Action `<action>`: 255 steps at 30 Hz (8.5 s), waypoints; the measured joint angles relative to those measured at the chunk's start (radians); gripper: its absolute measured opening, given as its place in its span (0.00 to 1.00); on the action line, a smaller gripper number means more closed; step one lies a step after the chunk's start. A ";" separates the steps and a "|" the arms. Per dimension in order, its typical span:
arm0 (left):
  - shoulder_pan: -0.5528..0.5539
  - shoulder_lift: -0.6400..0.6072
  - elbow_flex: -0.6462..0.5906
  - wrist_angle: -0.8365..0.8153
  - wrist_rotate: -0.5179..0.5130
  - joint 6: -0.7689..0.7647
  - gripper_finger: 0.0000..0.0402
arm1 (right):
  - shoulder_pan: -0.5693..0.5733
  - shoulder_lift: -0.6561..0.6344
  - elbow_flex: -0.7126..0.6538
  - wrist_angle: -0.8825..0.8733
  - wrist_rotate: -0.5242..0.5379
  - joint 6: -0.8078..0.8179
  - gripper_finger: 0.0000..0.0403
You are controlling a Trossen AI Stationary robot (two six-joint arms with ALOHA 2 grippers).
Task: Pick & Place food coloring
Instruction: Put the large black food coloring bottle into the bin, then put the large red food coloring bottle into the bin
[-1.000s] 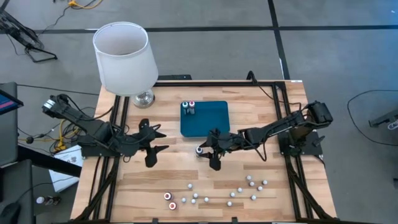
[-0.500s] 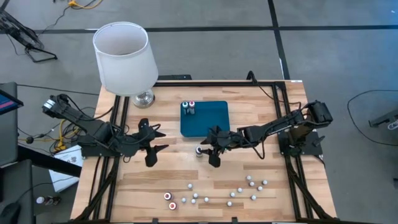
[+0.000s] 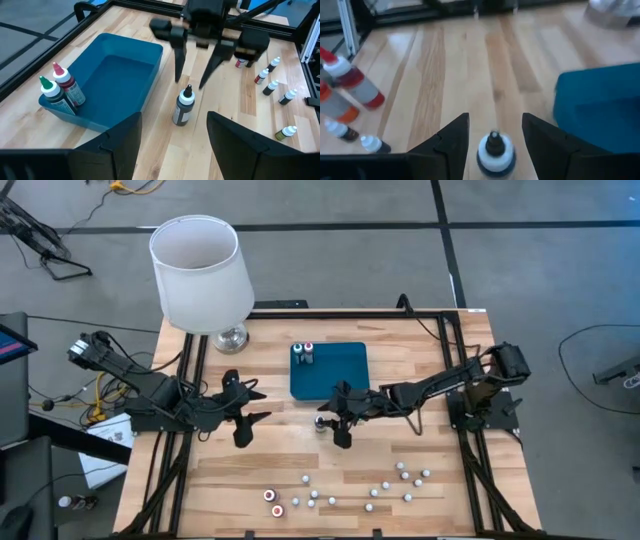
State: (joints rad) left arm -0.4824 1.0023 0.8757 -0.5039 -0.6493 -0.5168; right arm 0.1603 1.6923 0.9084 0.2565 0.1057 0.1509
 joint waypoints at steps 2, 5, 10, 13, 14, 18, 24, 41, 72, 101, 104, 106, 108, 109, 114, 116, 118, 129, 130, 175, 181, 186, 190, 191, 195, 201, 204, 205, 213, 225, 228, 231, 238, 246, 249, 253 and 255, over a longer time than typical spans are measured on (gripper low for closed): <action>0.000 0.000 0.000 -0.004 0.000 -0.003 0.54 | -0.001 0.014 -0.005 -0.003 -0.024 0.006 0.43; 0.000 0.000 0.000 -0.016 0.008 -0.017 0.54 | -0.001 0.043 0.004 0.010 -0.020 0.028 0.42; -0.002 0.000 0.000 -0.024 0.015 -0.026 0.54 | -0.001 0.047 0.006 0.001 -0.018 0.058 0.41; -0.002 0.000 0.000 -0.029 0.015 -0.026 0.54 | -0.001 0.047 0.005 -0.021 -0.017 0.058 0.39; -0.002 0.000 0.000 -0.031 0.015 -0.026 0.54 | -0.001 0.047 0.005 -0.018 -0.017 0.058 0.38; -0.002 0.000 0.000 -0.034 0.014 -0.022 0.54 | 0.002 0.047 0.005 -0.021 -0.017 0.059 0.34; -0.002 0.000 0.000 -0.040 0.012 -0.020 0.54 | 0.003 0.047 0.005 -0.025 -0.017 0.060 0.25; -0.002 0.000 0.000 -0.040 0.012 -0.020 0.54 | 0.002 0.044 0.007 -0.023 -0.016 0.073 0.09; -0.002 0.000 0.000 -0.066 0.008 -0.020 0.54 | -0.151 -0.300 0.005 -0.222 0.026 -0.006 0.09; 0.000 0.000 0.000 -0.065 -0.081 -0.056 0.54 | -0.531 -0.289 0.007 -0.245 -0.085 -0.115 0.09; 0.000 0.000 0.000 -0.065 -0.090 -0.059 0.54 | -0.540 -0.246 0.005 -0.211 -0.111 -0.117 0.10; 0.000 0.000 0.000 -0.064 -0.095 -0.067 0.54 | -0.537 -0.210 0.007 -0.181 -0.130 -0.109 0.10; 0.000 0.000 0.000 -0.066 -0.096 -0.072 0.54 | -0.531 -0.174 0.006 -0.157 -0.130 -0.107 0.11; 0.000 0.000 0.000 -0.066 -0.096 -0.074 0.54 | -0.527 -0.158 0.005 -0.138 -0.129 -0.106 0.10; 0.000 0.000 0.000 -0.066 -0.093 -0.090 0.54 | -0.520 -0.099 0.005 -0.070 -0.126 -0.107 0.09; 0.000 0.000 0.000 -0.067 -0.093 -0.090 0.54 | -0.521 -0.069 0.005 -0.049 -0.126 -0.106 0.09; 0.000 0.000 0.000 -0.067 -0.093 -0.091 0.54 | -0.522 -0.042 0.005 -0.032 -0.124 -0.098 0.10; 0.000 0.000 0.000 -0.066 -0.092 -0.091 0.54 | -0.529 0.061 0.088 -0.007 -0.123 -0.106 0.10; 0.000 0.000 0.000 -0.067 -0.092 -0.092 0.54 | -0.529 0.074 0.097 -0.014 -0.123 -0.106 0.10; -0.001 0.000 0.000 -0.090 -0.085 -0.114 0.54 | -0.521 0.098 0.120 -0.038 -0.079 -0.132 0.13; -0.001 0.000 0.000 -0.090 -0.085 -0.115 0.54 | -0.522 0.098 0.120 -0.038 -0.078 -0.132 0.16; -0.001 0.000 0.000 -0.089 -0.085 -0.118 0.54 | -0.522 0.097 0.120 -0.036 -0.078 -0.132 0.20; -0.001 0.000 0.000 -0.089 -0.085 -0.120 0.54 | -0.522 0.097 0.120 -0.036 -0.078 -0.132 0.21; -0.001 0.000 0.000 -0.089 -0.085 -0.121 0.54 | -0.522 0.097 0.120 -0.036 -0.078 -0.132 0.22; -0.001 0.000 0.000 -0.089 -0.085 -0.125 0.54 | -0.522 0.097 0.120 -0.018 -0.078 -0.132 0.22; -0.001 0.000 0.000 -0.089 -0.082 -0.133 0.54 | -0.522 0.092 0.143 0.006 -0.078 -0.126 0.22; -0.001 0.000 0.000 -0.089 -0.077 -0.135 0.54 | -0.522 0.092 0.177 -0.026 -0.078 -0.126 0.22; 0.000 0.000 0.000 -0.088 -0.070 -0.135 0.54 | -0.522 0.092 0.193 -0.041 -0.078 -0.126 0.22; -0.001 0.000 0.000 -0.087 0.086 -0.134 0.54 | -0.498 -0.047 0.269 -0.247 -0.081 -0.193 0.22; -0.056 0.000 0.000 -0.047 0.444 -0.237 0.54 | -0.289 -0.350 0.269 -0.545 -0.133 -0.196 0.22; -0.126 0.017 0.000 -0.008 0.446 -0.256 0.54 | -0.220 -0.375 0.266 -0.597 -0.128 -0.175 0.22; -0.201 0.060 0.000 0.060 0.436 -0.277 0.54 | -0.154 -0.388 0.248 -0.612 -0.110 -0.140 0.22; -0.302 0.224 0.000 0.212 0.406 -0.351 0.54 | -0.029 -0.383 0.228 -0.623 -0.098 -0.065 0.21; -0.336 0.420 0.000 0.325 0.356 -0.348 0.54 | 0.030 -0.375 0.228 -0.624 -0.055 -0.045 0.21; -0.336 0.439 0.000 0.364 0.309 -0.343 0.54 | 0.030 -0.375 0.228 -0.630 -0.055 -0.035 0.21; -0.341 0.439 0.000 0.349 0.286 -0.341 0.54 | 0.030 -0.375 0.228 -0.641 -0.059 -0.034 0.21; -0.344 0.439 0.000 0.330 0.291 -0.341 0.54 | 0.030 -0.375 0.228 -0.642 -0.059 -0.034 0.21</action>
State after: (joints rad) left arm -0.8263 1.4418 0.8757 -0.1739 -0.3586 -0.8578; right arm 0.1902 1.3170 1.1366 -0.3855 0.0467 0.1165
